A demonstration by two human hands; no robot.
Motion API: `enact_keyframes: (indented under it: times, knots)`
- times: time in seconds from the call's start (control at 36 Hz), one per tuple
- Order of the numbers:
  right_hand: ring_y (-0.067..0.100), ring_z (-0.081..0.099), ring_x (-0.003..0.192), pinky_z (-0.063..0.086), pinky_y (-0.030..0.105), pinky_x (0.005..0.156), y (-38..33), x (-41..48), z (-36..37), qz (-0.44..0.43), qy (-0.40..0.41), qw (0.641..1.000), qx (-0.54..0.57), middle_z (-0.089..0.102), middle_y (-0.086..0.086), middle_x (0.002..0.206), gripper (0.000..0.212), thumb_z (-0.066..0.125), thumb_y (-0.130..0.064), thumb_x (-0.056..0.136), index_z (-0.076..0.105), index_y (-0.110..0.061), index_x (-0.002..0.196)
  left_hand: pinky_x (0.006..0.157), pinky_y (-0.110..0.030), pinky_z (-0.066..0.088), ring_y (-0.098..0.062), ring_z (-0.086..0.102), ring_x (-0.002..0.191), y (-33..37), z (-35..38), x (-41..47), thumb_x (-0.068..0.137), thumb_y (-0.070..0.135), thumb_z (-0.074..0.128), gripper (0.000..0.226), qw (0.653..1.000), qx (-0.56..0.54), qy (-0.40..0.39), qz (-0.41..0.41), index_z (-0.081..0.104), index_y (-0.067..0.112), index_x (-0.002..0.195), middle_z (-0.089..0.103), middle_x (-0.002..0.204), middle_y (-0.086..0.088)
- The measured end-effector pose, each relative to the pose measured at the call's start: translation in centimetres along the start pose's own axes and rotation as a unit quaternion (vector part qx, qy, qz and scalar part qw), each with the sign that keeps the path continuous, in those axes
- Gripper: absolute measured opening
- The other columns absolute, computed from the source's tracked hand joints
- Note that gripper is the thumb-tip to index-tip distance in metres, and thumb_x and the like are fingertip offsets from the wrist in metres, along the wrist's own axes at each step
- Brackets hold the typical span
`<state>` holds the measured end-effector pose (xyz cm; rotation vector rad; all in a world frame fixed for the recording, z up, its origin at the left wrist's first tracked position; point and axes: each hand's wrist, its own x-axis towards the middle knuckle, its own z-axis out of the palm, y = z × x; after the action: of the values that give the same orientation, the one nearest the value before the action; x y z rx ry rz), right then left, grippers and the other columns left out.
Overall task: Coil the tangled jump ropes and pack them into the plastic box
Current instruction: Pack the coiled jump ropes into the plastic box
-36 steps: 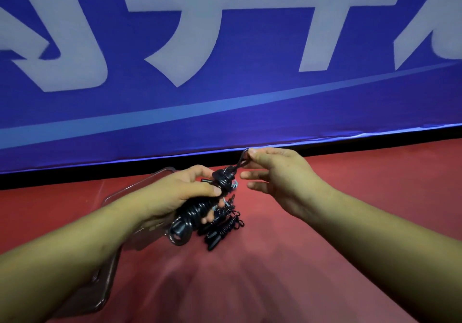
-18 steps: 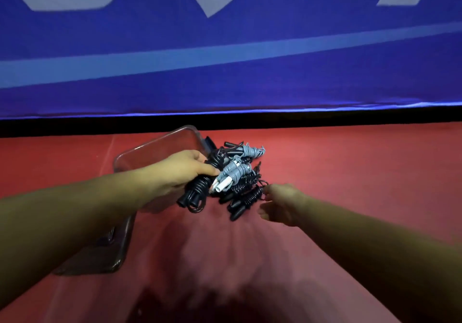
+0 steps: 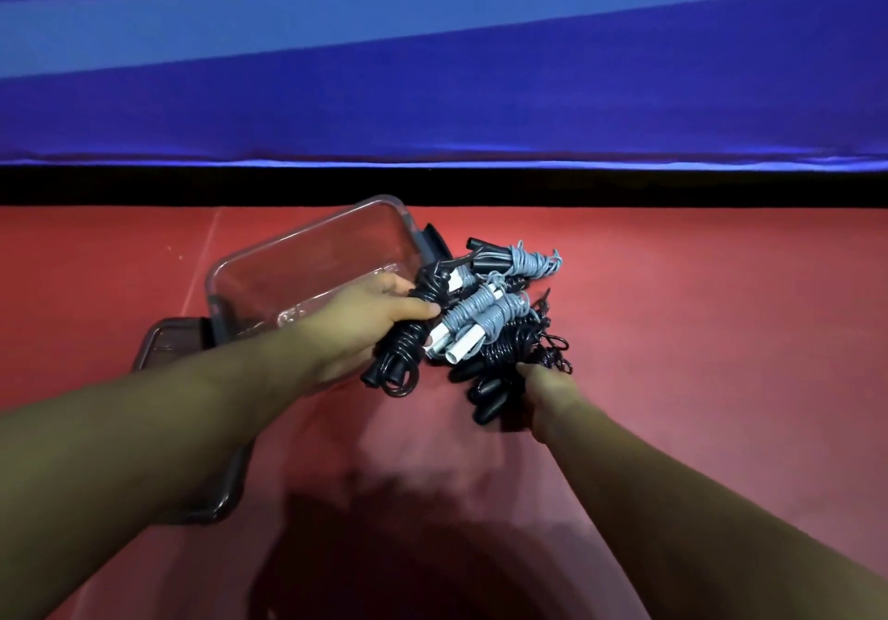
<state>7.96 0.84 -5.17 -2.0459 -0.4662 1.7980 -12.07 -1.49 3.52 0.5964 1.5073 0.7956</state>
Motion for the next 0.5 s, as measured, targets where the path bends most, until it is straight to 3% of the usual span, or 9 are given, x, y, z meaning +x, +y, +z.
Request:
enact_keyframes:
  times: [0.06,0.14,0.25,0.33,0.42,0.5]
  knots:
    - [0.036,0.068,0.071,0.058,0.057,0.071,0.6,1.4,-0.3,-0.011,0.031,0.999,0.012,0.069,0.019,0.078,0.017,0.064,-0.014,0.090,0.061,0.001,0.098,0.093,-0.052,0.052,-0.037,0.068,0.095,-0.6,-0.5,0.3,0.080,0.009,0.078,0.038,1.000,0.003,0.007,-0.002,0.061,0.005,0.113,0.068,0.113,-0.026]
    - [0.031,0.064,0.075,0.057,0.045,0.075,1.1,2.2,-0.6,-0.049,0.060,0.997,-0.007,0.064,0.012,0.077,0.017,0.069,-0.014,0.088,0.057,-0.005,0.081,0.084,-0.046,0.053,-0.032,0.065,0.087,-1.1,-0.7,0.8,0.083,0.008,0.075,0.037,1.000,-0.006,0.009,-0.003,0.060,0.005,0.117,0.068,0.108,-0.026]
    - [0.026,0.060,0.069,0.051,0.034,0.064,2.1,2.1,-1.2,-0.091,0.091,0.992,-0.001,0.062,0.008,0.069,0.017,0.070,-0.012,0.085,0.059,-0.005,0.074,0.067,-0.034,0.058,-0.024,0.068,0.072,-0.9,-0.4,0.9,0.088,0.002,0.067,0.019,0.998,-0.052,0.020,0.009,0.060,0.003,0.106,0.071,0.085,-0.015]
    - [0.021,0.050,0.058,0.042,0.021,0.047,2.6,1.8,-2.5,-0.152,0.105,0.983,0.011,0.055,0.006,0.066,0.018,0.068,-0.013,0.084,0.058,-0.003,0.073,0.053,-0.026,0.055,-0.020,0.071,0.063,-0.2,-0.5,0.6,0.090,-0.001,0.064,0.009,0.994,-0.102,0.023,0.015,0.060,0.004,0.097,0.068,0.083,-0.013]
    - [0.020,0.045,0.063,0.039,0.027,0.053,1.6,0.7,-3.6,-0.215,0.113,0.969,0.032,0.049,0.002,0.067,0.019,0.070,-0.017,0.079,0.052,-0.010,0.079,0.052,-0.026,0.055,-0.022,0.070,0.062,0.2,-0.9,0.4,0.091,0.000,0.063,0.013,0.993,-0.112,0.031,0.027,0.059,0.002,0.103,0.065,0.089,-0.016]
    - [0.017,0.044,0.062,0.041,0.029,0.059,-0.2,-0.8,-4.0,-0.262,0.096,0.960,0.033,0.046,0.001,0.069,0.023,0.065,-0.008,0.086,0.045,-0.015,0.077,0.053,-0.028,0.056,-0.025,0.067,0.065,0.4,-1.6,0.0,0.089,0.001,0.064,0.021,0.992,-0.115,0.051,0.028,0.057,0.001,0.109,0.064,0.090,-0.019]
